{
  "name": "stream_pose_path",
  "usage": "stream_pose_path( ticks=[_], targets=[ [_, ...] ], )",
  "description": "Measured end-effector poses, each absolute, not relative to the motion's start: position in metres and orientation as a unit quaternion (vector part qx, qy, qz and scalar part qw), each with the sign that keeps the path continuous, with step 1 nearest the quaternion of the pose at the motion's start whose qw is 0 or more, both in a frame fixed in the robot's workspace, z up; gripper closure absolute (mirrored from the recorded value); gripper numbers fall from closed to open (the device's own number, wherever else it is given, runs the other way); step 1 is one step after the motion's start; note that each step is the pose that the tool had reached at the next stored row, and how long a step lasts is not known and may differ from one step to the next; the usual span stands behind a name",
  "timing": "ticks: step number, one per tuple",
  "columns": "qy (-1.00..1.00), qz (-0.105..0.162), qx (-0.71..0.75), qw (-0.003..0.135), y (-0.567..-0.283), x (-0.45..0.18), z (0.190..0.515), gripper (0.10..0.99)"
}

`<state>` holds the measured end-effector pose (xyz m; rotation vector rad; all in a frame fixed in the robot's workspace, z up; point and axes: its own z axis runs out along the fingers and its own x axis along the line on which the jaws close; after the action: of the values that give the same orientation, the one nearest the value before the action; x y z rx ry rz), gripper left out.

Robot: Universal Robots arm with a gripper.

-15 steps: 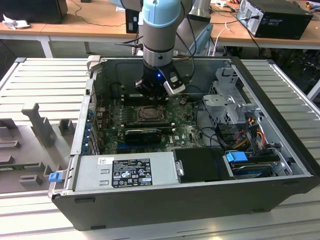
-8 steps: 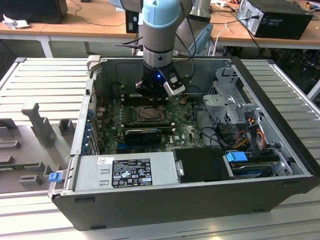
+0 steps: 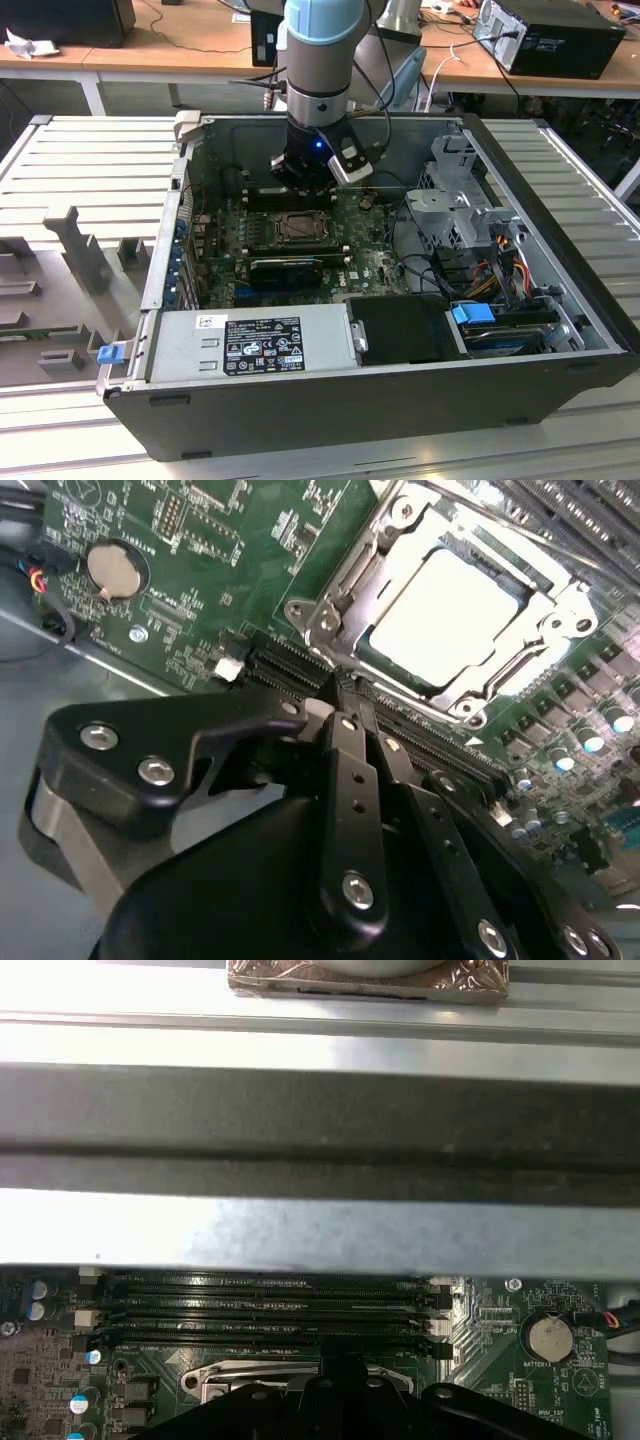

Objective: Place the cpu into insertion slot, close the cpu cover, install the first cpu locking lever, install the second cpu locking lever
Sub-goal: 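Install the first cpu locking lever, then install the second cpu locking lever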

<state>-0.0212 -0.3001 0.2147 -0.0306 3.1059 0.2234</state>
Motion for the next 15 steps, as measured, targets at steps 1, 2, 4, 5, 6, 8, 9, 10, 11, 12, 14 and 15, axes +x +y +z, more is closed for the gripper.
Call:
stream_pose_path(
  ticks=[1,2,4,5,6,8,9,10,11,12,14,15],
  targets=[
    [0.997,0.072,-0.01,0.014,-0.301,-0.021,0.215,0.98],
    [0.997,0.072,-0.01,0.014,-0.302,-0.021,0.215,0.98],
    [0.997,0.072,-0.01,0.014,-0.304,-0.021,0.215,0.98],
    [0.997,0.072,-0.01,0.014,-0.305,-0.021,0.215,0.98],
    [0.997,0.072,-0.01,0.014,-0.305,-0.021,0.215,0.98],
    [0.997,0.072,-0.01,0.014,-0.306,-0.021,0.215,0.98],
    [0.997,0.072,-0.01,0.014,-0.307,-0.021,0.215,0.98],
    [0.997,0.072,-0.01,0.014,-0.308,-0.021,0.215,0.98],
    [0.997,0.072,-0.01,0.014,-0.309,-0.021,0.215,0.98],
    [0.997,0.072,-0.01,0.014,-0.31,-0.021,0.215,0.98],
    [0.997,0.072,-0.01,0.014,-0.312,-0.021,0.215,0.98],
    [0.997,0.072,-0.01,0.014,-0.313,-0.021,0.215,0.98]
  ],
)
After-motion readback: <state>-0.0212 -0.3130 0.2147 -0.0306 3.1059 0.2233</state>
